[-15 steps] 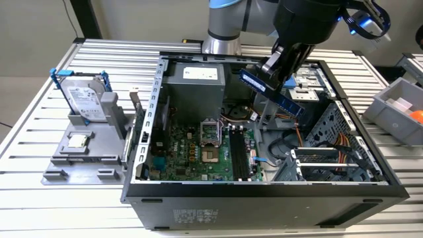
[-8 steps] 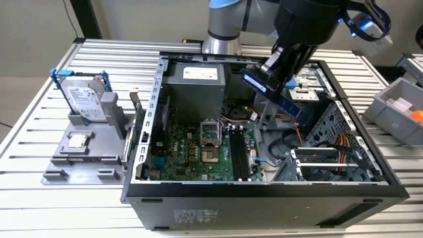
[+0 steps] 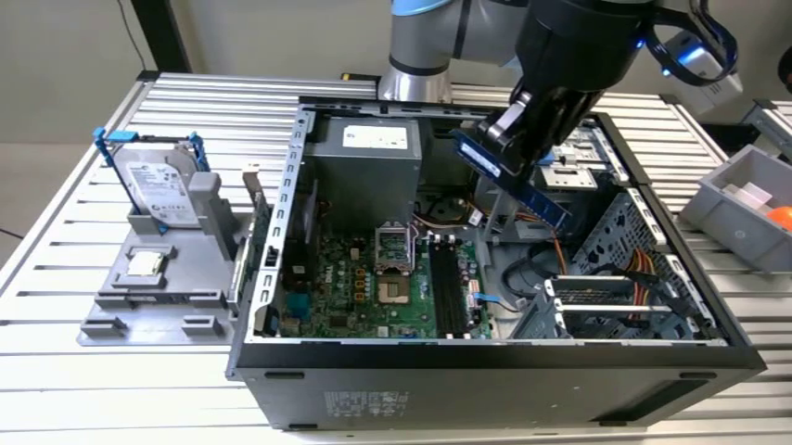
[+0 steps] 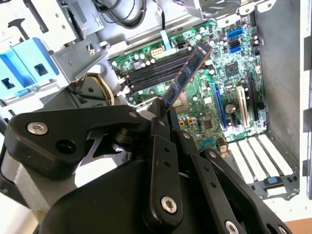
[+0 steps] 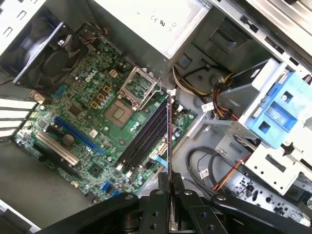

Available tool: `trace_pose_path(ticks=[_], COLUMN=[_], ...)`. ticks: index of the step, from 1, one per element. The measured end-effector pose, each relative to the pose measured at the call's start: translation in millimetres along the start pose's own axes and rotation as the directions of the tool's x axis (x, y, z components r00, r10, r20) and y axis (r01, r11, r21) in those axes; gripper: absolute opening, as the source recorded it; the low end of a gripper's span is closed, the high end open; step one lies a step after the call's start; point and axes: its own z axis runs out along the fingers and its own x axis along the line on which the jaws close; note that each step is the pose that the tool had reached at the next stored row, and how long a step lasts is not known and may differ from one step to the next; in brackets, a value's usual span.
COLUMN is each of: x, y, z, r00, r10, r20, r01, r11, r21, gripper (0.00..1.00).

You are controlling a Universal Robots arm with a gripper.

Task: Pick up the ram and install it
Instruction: 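Insert the ram into the slot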

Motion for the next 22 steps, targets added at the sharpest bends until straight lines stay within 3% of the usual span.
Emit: trace_pose_path(ticks=[8, 14, 22], x=[4.5, 4.6, 4.8], y=[-6.0, -6.3, -6.3], z=[-0.5, -0.5, -0.4], r00=[0.9991, 0.9959, 0.9859], r10=[0.043, 0.090, 0.167], r20=[0.0017, 0.0043, 0.0090], r01=[-0.043, -0.090, -0.167], r11=[0.9991, 0.9960, 0.9859], r21=[0.0015, 0.0036, 0.0066], gripper=[0.00, 0.00, 0.00])
